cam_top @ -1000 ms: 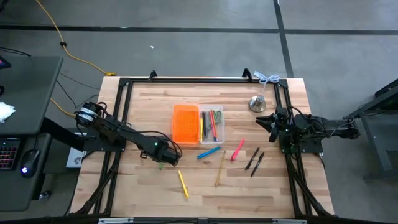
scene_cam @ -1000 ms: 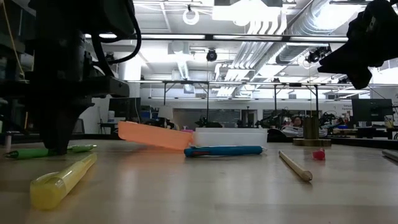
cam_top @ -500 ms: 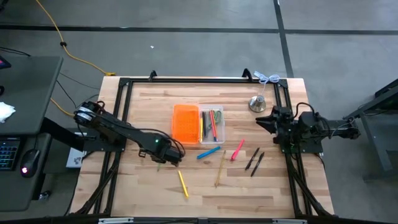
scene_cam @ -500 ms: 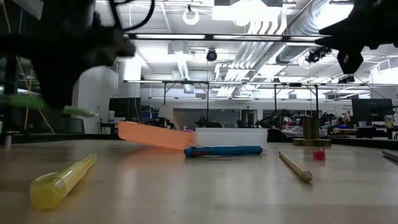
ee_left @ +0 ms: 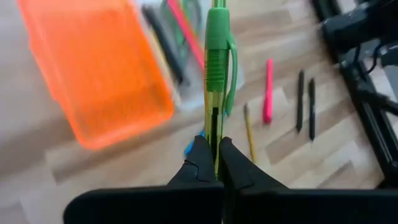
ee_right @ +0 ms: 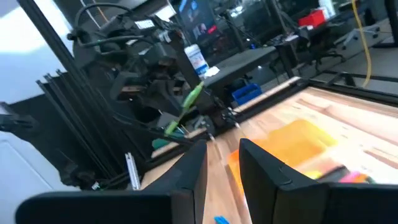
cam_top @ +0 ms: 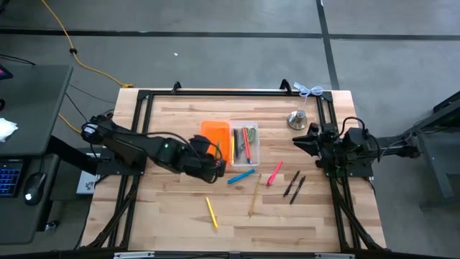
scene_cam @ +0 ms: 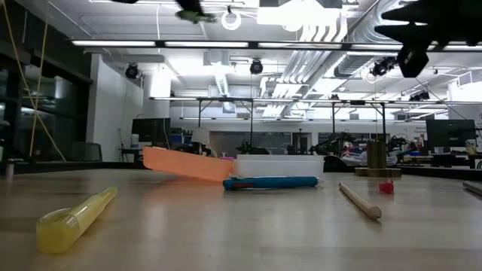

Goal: Pick & place school supplies into a supply box
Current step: Put the green pen into the supply box

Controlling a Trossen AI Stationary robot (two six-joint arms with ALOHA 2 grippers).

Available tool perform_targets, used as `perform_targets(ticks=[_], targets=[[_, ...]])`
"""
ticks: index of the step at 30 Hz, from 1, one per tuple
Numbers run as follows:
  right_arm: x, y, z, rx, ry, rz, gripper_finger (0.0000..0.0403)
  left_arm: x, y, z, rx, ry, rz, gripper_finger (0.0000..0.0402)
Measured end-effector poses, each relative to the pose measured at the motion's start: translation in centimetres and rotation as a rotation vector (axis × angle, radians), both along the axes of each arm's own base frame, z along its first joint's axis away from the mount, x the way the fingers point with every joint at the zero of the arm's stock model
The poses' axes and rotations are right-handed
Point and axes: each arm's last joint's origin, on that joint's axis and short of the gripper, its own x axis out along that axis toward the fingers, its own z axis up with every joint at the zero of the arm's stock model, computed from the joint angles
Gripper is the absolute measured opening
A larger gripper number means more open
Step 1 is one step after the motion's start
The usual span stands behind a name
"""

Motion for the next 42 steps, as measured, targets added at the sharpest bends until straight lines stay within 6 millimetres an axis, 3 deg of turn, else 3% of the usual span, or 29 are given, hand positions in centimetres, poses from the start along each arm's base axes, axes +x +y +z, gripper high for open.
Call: perform_targets(ticks=[4, 13, 26, 36, 42], targets=[[1.3, 0.2, 0.3, 0.02, -0.02, 0.023, 0.0071, 1.5, 0.6, 1.7, 0.064, -0.151, -0.036, 0.0014], [4.3, 0.6, 0.4, 0.007, -0.057, 0.059, 0.0072, 5.1, 3.5, 3.1, 0.152, -0.343, -0.159, 0.0022], [6.4, 0.7, 0.4, 0.014, -0.13, 0.071, 0.0072, 10.2, 6.1, 0.5, 0.105, -0.455, -0.296, 0.0023], [8.6, -1.0, 2.3, -0.015, -0.069, 0.111, 0.0077, 11.2, 6.3, 0.0, 0.108, -0.497, -0.326, 0.0024], [9.5, -2.1, 3.5, -0.04, -0.021, 0.124, 0.0137, 11.2, 6.3, -0.1, 0.124, -0.486, -0.335, 0.0024]])
